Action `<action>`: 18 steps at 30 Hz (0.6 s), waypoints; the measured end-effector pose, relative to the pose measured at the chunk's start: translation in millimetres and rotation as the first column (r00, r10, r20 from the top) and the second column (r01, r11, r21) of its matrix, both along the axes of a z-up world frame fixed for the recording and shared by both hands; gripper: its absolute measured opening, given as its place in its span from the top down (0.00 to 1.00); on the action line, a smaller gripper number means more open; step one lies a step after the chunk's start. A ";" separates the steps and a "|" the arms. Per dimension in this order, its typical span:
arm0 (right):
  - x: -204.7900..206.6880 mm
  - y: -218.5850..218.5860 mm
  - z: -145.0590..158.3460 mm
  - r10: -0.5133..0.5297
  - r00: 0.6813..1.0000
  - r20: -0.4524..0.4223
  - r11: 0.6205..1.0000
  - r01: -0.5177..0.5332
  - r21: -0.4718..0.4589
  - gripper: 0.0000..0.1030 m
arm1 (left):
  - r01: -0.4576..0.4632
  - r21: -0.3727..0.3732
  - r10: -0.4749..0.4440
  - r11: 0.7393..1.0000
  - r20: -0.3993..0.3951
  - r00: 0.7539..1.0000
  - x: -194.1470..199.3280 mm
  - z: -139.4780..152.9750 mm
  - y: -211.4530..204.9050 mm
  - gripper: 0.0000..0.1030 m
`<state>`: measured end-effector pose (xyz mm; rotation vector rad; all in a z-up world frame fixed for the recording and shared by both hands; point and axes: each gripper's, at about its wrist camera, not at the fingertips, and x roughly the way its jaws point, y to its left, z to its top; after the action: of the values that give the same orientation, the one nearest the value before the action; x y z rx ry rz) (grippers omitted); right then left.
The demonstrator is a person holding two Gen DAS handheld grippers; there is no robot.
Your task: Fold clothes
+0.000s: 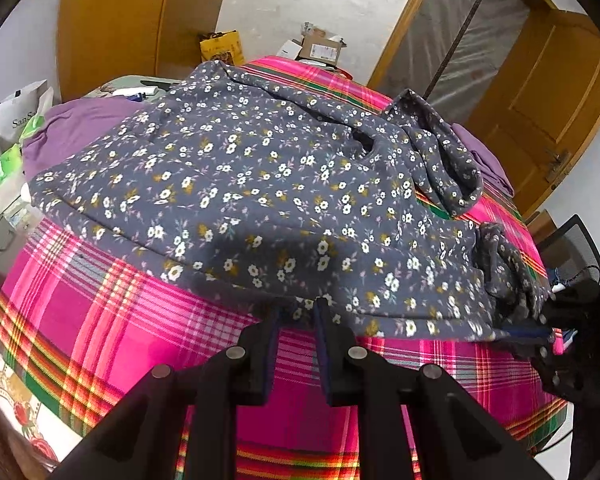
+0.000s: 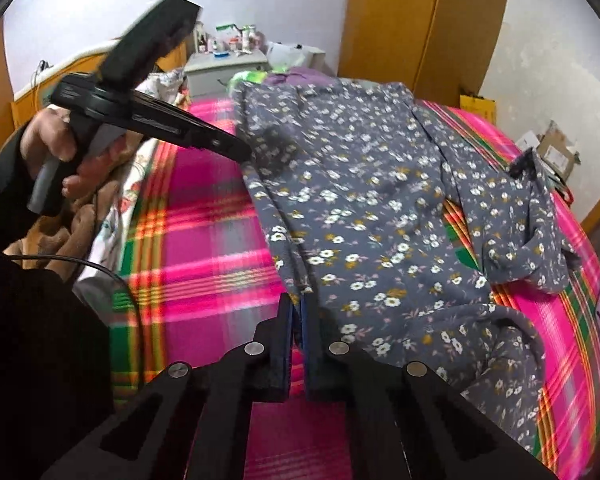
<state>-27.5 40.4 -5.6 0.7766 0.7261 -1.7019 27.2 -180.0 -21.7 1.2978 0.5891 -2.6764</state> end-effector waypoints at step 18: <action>19.9 16.3 4.6 -0.137 0.990 0.014 0.981 0.138 -0.138 0.71 | -0.088 -0.004 0.088 0.996 -0.010 0.996 19.4 -5.5 -16.6 0.84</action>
<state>-7.6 56.8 -0.9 0.7469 0.5547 -1.8537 46.6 -196.6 -27.2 1.2280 0.6254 -2.6136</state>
